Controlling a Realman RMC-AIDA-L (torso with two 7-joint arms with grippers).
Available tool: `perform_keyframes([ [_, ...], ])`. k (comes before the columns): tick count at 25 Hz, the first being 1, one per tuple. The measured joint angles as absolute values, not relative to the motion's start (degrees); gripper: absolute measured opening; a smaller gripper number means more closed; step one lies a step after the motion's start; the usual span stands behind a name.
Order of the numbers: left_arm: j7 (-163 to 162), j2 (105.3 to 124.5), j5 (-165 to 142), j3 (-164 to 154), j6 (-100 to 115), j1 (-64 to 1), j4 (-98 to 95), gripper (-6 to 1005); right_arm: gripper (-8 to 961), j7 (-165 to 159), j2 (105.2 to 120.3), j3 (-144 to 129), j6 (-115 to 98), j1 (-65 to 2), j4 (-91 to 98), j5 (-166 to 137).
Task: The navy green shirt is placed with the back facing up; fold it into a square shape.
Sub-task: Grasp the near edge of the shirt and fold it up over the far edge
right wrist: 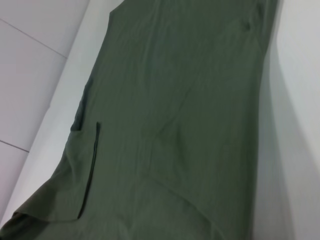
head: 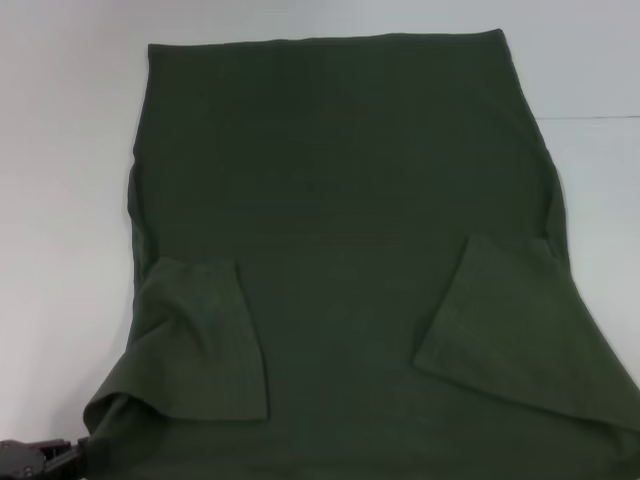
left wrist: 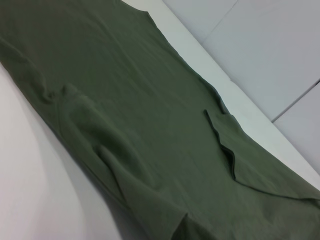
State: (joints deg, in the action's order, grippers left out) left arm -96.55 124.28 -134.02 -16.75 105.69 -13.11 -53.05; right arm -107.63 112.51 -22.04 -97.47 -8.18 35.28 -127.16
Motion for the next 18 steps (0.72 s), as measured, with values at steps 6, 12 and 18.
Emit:
perform_keyframes([
  [6, -96.93, 123.87, -134.18, -15.83, 105.85, -14.34, -53.04, 46, 82, -107.59, 112.45, -18.98, -97.83, -9.86, 35.08, -126.90],
  [12, -97.91, 122.07, -133.81, -14.06, 102.91, -20.51, -50.63, 48, 90, -107.26, 112.25, -15.03, -96.40, -15.71, 34.87, -126.80],
  [18, -98.65, 117.88, -133.14, -13.80, 93.57, -29.35, -42.40, 47, 99, -105.75, 112.56, -11.73, -92.41, -22.85, 34.34, -126.23],
])
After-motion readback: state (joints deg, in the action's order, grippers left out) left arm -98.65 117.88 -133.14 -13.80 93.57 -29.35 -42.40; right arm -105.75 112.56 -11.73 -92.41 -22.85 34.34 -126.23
